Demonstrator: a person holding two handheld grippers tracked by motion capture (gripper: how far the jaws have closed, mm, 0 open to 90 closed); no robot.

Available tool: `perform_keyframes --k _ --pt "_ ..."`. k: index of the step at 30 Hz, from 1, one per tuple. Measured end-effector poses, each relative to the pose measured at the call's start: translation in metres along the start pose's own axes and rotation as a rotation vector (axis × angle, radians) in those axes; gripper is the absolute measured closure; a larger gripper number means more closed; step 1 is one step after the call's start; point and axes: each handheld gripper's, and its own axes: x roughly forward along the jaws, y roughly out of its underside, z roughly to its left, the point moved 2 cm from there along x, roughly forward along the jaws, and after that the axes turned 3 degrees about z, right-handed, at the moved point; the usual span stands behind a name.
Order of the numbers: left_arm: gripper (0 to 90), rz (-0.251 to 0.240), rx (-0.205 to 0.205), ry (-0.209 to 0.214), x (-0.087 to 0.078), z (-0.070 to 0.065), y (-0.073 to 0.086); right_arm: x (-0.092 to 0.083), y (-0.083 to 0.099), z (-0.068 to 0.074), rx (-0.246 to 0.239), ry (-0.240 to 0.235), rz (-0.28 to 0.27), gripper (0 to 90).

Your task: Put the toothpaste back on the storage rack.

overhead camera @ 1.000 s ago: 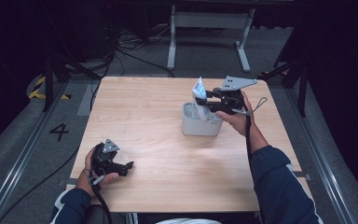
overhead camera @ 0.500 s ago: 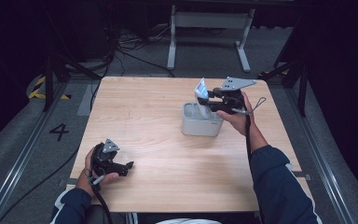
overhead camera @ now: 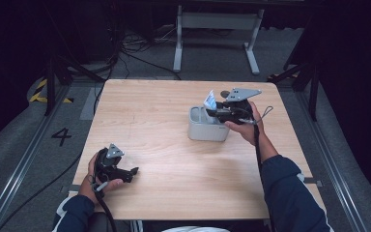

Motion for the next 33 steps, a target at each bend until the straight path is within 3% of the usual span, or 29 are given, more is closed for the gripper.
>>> perform_keyframes --k 22,33 --pt "0.2 0.000 0.000 0.000 0.000 0.000 0.000 -0.004 0.022 -0.004 0.008 0.000 0.055 60.6" --pt "0.2 0.000 0.000 0.000 0.000 0.000 0.000 -0.007 0.024 -0.004 0.002 0.001 0.066 59.3"
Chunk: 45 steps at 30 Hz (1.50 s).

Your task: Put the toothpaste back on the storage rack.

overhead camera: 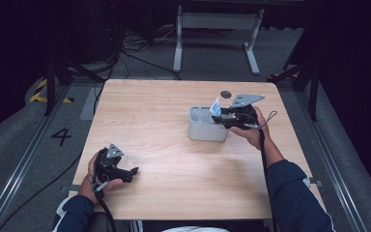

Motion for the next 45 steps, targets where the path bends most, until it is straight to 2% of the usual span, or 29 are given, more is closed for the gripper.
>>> perform_keyframes --k 15,19,35,38,45 --pt "0.2 0.000 0.000 0.000 0.000 0.000 0.000 -0.003 -0.001 0.000 -0.002 -0.009 0.005 56.2" --pt "0.3 0.000 0.000 0.000 0.000 0.000 0.000 -0.006 -0.001 -0.001 0.009 0.005 -0.005 56.2" --pt "0.4 -0.002 -0.002 0.001 0.000 0.000 0.000 -0.018 0.003 -0.001 0.014 0.034 0.003 45.9" --pt "0.5 -0.001 -0.002 0.000 0.000 0.000 0.000 -0.021 0.004 0.000 0.003 0.049 0.026 43.0" --pt "0.4 -0.001 -0.001 0.000 0.000 0.000 0.000 -0.027 0.006 0.000 -0.005 0.089 0.034 38.9"
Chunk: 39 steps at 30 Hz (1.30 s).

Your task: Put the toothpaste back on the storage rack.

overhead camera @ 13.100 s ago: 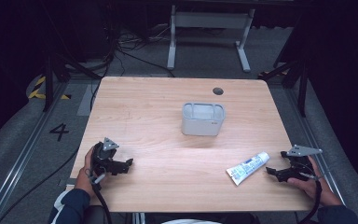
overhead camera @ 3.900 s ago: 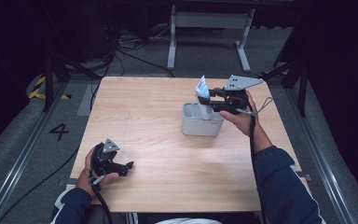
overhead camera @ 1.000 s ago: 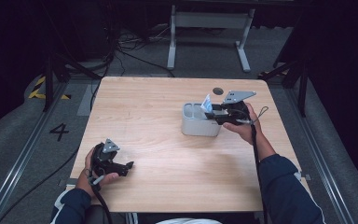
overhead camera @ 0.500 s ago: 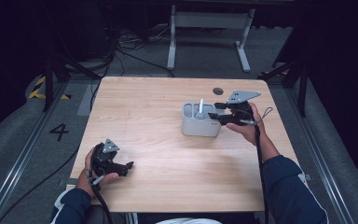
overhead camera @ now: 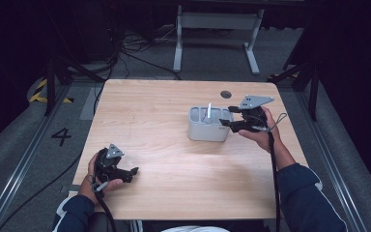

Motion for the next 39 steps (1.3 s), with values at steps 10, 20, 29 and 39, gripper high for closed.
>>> perform_keyframes --k 10,20,29,39 --pt "0.5 -0.001 -0.001 0.001 0.000 0.000 0.000 -0.012 0.004 0.001 -0.027 0.041 0.020 32.7" --pt "0.4 0.000 0.000 0.000 0.000 0.000 0.000 -0.026 0.009 0.004 -0.025 0.069 0.033 25.9" --pt "0.5 0.000 0.000 0.000 0.000 0.000 0.000 -0.037 0.019 0.006 -0.019 0.080 0.038 24.2" --pt "0.4 0.000 -0.001 0.000 0.000 0.000 0.000 -0.045 0.036 0.007 -0.040 0.103 0.076 23.9"
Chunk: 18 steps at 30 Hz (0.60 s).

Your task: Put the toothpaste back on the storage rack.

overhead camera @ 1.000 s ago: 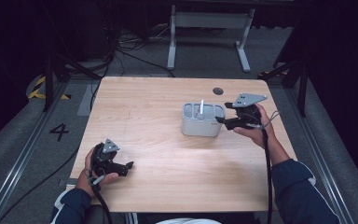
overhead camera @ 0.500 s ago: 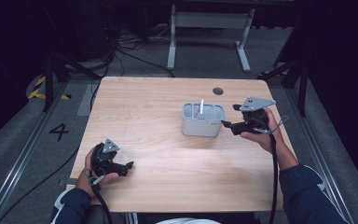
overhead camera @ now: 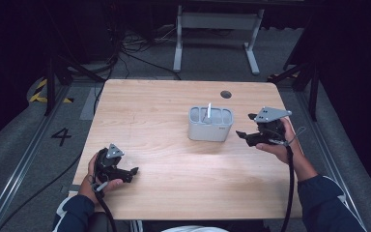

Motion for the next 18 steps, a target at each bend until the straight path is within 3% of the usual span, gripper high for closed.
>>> perform_keyframes --k 18 --pt "0.4 0.000 -0.001 0.001 0.000 0.000 0.000 -0.004 0.032 0.010 -0.009 0.017 0.025 24.9"
